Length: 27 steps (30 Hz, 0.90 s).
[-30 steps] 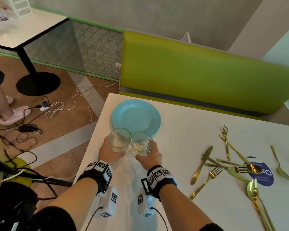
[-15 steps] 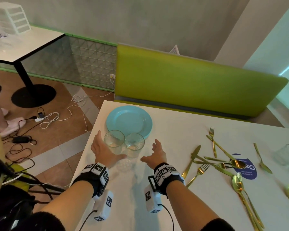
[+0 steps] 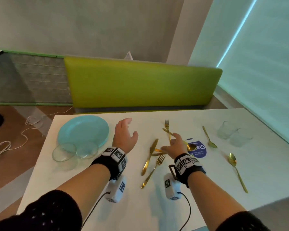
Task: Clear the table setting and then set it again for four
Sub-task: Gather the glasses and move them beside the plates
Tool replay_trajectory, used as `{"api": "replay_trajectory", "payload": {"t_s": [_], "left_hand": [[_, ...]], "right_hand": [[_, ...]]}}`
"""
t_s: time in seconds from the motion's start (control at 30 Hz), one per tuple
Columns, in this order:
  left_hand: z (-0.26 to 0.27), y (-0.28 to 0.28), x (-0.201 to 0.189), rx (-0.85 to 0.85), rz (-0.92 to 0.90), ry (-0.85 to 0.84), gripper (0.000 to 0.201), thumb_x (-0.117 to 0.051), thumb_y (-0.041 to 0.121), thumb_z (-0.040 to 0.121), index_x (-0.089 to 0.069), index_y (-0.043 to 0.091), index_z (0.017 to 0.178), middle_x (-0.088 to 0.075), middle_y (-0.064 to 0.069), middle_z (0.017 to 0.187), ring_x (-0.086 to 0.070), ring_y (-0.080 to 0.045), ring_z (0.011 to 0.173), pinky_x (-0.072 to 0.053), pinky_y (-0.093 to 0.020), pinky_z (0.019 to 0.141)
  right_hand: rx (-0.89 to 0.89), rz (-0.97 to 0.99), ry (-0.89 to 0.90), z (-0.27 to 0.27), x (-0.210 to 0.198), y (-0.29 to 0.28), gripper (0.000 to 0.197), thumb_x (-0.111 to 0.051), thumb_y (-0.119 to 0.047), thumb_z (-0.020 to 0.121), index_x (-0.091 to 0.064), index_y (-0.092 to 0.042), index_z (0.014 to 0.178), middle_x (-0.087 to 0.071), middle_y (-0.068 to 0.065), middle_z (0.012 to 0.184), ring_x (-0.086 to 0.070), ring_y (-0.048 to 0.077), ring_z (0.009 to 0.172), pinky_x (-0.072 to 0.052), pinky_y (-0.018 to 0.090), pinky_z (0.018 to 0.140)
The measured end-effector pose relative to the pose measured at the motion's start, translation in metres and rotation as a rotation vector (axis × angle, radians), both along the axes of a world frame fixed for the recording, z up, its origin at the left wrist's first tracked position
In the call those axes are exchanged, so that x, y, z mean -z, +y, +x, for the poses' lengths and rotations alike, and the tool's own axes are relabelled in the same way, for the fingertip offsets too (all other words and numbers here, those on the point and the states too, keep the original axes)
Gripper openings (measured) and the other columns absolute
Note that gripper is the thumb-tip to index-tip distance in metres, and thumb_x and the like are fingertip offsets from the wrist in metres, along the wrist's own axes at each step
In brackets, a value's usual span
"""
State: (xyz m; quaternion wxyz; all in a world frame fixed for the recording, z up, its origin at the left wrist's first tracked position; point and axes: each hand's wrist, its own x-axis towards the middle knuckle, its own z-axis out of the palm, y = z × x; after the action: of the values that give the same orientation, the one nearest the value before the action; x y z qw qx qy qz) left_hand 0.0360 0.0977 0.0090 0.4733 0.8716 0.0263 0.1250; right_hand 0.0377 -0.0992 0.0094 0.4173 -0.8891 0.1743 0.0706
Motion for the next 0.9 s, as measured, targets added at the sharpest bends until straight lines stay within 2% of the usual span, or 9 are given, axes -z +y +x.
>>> {"api": "replay_trajectory", "payload": {"t_s": [0.1,0.23,0.4,0.5,0.7,0.83,0.9], "left_hand": [[0.021,-0.055,-0.002,0.102,-0.001,0.033,0.045,-0.058,0.01,0.087,-0.046,0.008,0.13,-0.052,-0.009,0.127,-0.055,-0.023,0.109,-0.044,-0.027,0.087],[0.057,-0.133,0.002,0.205,0.032,0.126,0.038,-0.058,0.014,0.089,-0.049,0.013,0.126,-0.055,-0.004,0.123,-0.054,-0.015,0.098,-0.047,-0.027,0.086],[0.108,-0.238,0.009,0.368,0.09,0.259,0.035,-0.059,0.016,0.088,-0.051,0.013,0.122,-0.059,-0.005,0.118,-0.058,-0.02,0.104,-0.047,-0.027,0.087],[0.134,-0.296,0.013,0.449,0.11,0.337,0.034,-0.059,0.019,0.088,-0.052,0.011,0.12,-0.061,-0.007,0.117,-0.059,-0.021,0.105,-0.045,-0.025,0.085],[0.175,-0.391,0.032,0.511,0.131,0.499,0.053,-0.065,0.027,0.085,-0.042,0.01,0.129,-0.056,-0.01,0.126,-0.055,-0.025,0.114,-0.043,-0.029,0.093],[0.196,-0.431,0.053,0.489,0.138,0.543,0.07,-0.071,0.03,0.079,-0.036,0.009,0.135,-0.045,-0.011,0.137,-0.046,-0.025,0.125,-0.039,-0.029,0.099],[0.205,-0.447,0.062,0.471,0.128,0.547,0.076,-0.074,0.032,0.076,-0.035,0.008,0.136,-0.045,-0.011,0.138,-0.041,-0.026,0.13,-0.037,-0.032,0.106]], "right_hand": [[0.128,-0.028,0.001,0.01,0.002,-0.066,0.065,-0.072,-0.018,0.08,-0.041,-0.014,0.137,-0.058,0.009,0.129,-0.056,0.024,0.118,-0.045,0.028,0.094],[0.278,-0.053,0.038,0.025,0.009,-0.16,0.05,-0.07,-0.021,0.081,-0.053,-0.012,0.128,-0.062,0.008,0.124,-0.057,0.024,0.116,-0.042,0.029,0.098],[0.435,-0.114,0.069,0.039,0.017,-0.278,0.039,-0.069,-0.02,0.082,-0.061,-0.013,0.12,-0.067,0.007,0.117,-0.059,0.024,0.113,-0.042,0.03,0.099],[0.512,-0.123,0.088,0.041,0.024,-0.337,0.036,-0.068,-0.021,0.081,-0.064,-0.014,0.116,-0.069,0.008,0.109,-0.063,0.026,0.104,-0.046,0.032,0.098],[0.604,-0.102,0.104,0.042,0.04,-0.419,0.034,-0.069,-0.02,0.08,-0.065,-0.014,0.113,-0.07,0.007,0.11,-0.065,0.028,0.1,-0.048,0.038,0.098],[0.649,-0.096,0.112,0.042,0.055,-0.45,0.031,-0.069,-0.02,0.081,-0.065,-0.015,0.111,-0.07,0.007,0.107,-0.066,0.029,0.097,-0.049,0.036,0.095],[0.657,-0.09,0.12,0.043,0.063,-0.459,0.03,-0.068,-0.021,0.081,-0.065,-0.016,0.111,-0.07,0.006,0.106,-0.066,0.028,0.096,-0.049,0.038,0.095]]}}
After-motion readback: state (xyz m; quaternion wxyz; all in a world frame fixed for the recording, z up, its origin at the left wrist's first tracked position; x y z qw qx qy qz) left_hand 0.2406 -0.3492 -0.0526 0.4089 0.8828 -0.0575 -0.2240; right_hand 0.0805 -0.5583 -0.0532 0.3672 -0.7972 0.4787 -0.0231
